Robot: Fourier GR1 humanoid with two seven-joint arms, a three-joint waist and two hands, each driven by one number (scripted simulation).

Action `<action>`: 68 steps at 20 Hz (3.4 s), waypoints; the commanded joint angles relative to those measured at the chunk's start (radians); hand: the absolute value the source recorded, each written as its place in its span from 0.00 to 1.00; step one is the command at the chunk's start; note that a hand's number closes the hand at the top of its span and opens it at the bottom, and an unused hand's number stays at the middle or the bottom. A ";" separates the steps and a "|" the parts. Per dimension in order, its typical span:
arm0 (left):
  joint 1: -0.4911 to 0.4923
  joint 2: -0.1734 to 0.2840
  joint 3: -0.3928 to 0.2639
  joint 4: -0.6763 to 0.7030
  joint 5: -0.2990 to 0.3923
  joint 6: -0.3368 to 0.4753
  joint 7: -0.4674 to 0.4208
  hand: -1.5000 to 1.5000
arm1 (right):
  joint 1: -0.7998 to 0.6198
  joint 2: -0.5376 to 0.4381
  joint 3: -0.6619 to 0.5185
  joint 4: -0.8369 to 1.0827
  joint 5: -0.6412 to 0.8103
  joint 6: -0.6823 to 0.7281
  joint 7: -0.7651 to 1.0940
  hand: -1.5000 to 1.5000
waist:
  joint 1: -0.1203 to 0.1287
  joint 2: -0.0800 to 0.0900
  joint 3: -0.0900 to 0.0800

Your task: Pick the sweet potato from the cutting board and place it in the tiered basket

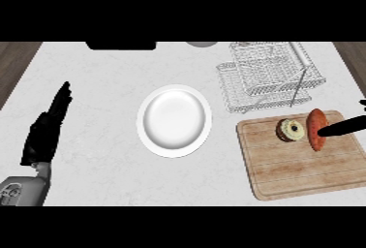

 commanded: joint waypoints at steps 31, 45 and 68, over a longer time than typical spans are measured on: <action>-0.021 -0.079 0.091 -0.014 -0.098 -0.089 0.034 0.50 | -0.075 0.227 -0.148 0.280 0.163 0.046 -0.061 0.00 | 0.000 0.000 0.001; 0.029 -0.152 0.053 -0.033 -0.152 -0.038 0.005 0.50 | -0.107 0.257 -0.143 0.347 0.186 0.074 -0.213 1.00 | 0.000 -0.001 0.001; 0.005 -0.083 0.123 0.026 -0.098 -0.116 -0.012 0.50 | -0.441 0.690 0.545 -0.362 0.782 -0.258 -0.077 1.00 | -0.011 -0.011 0.000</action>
